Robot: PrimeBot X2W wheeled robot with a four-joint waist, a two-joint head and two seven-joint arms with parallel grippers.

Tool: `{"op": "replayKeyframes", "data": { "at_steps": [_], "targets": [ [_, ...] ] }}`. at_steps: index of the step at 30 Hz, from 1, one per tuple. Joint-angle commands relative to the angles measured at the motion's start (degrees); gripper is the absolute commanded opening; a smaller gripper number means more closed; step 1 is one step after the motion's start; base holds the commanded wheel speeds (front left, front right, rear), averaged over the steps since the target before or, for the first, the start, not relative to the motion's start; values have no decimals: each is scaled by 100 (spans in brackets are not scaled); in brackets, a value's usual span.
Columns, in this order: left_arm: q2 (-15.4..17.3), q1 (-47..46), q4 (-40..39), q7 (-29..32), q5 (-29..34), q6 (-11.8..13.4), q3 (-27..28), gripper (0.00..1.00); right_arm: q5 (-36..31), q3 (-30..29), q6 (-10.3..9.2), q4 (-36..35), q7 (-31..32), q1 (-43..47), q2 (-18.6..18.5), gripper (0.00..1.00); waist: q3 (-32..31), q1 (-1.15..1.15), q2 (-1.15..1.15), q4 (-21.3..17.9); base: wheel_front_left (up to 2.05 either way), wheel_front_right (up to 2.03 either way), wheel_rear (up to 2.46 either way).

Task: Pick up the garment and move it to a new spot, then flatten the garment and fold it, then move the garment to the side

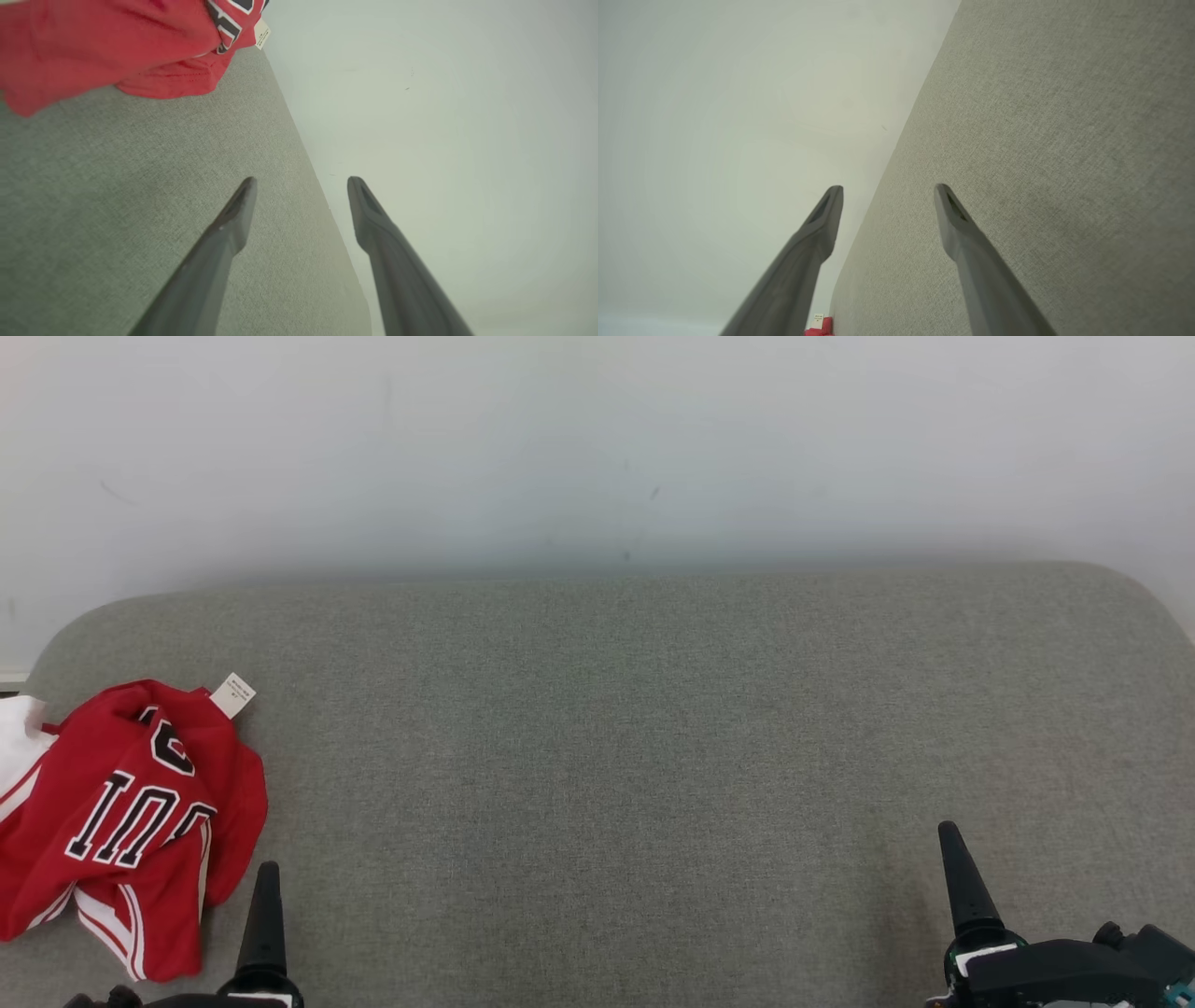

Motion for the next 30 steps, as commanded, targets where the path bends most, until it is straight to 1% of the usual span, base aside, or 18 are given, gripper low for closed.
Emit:
{"op": "replayKeyframes", "data": {
  "at_steps": [1, 9, 10, 18, 26, 30],
  "targets": [
    [33, -34, -129, -73, 371, 13, -17, 100, -296, 29, -2, -75, -71, -68, -18, 100, 1, 0, 0, 1, 0, 0, 0],
    [36, 61, -279, -245, 1416, 107, -130, 100, -1234, 117, -3, -33, -243, -41, -19, 100, -8, 0, 0, 1, 0, 0, 0],
    [36, 61, -279, -245, 1416, 107, -130, 100, -1234, 117, -3, -33, -243, -41, -19, 100, -8, 0, 0, 1, 0, 0, 0],
    [39, 155, -506, -398, 2612, 164, -272, 100, -2071, 148, -4, 55, -395, -12, -21, 100, -19, 0, 0, -1, 0, 0, 0],
    [100, 205, -644, -545, 3463, 204, -461, 100, -2753, 136, -4, 174, -531, -11, -22, 100, -35, 0, 0, -9, 0, 0, 0],
    [154, 244, -660, -609, 3831, 264, -573, 100, -3084, 123, -5, 204, -586, -3, -23, 100, -46, 0, 0, -23, 0, 0, 0]
  ]
}}
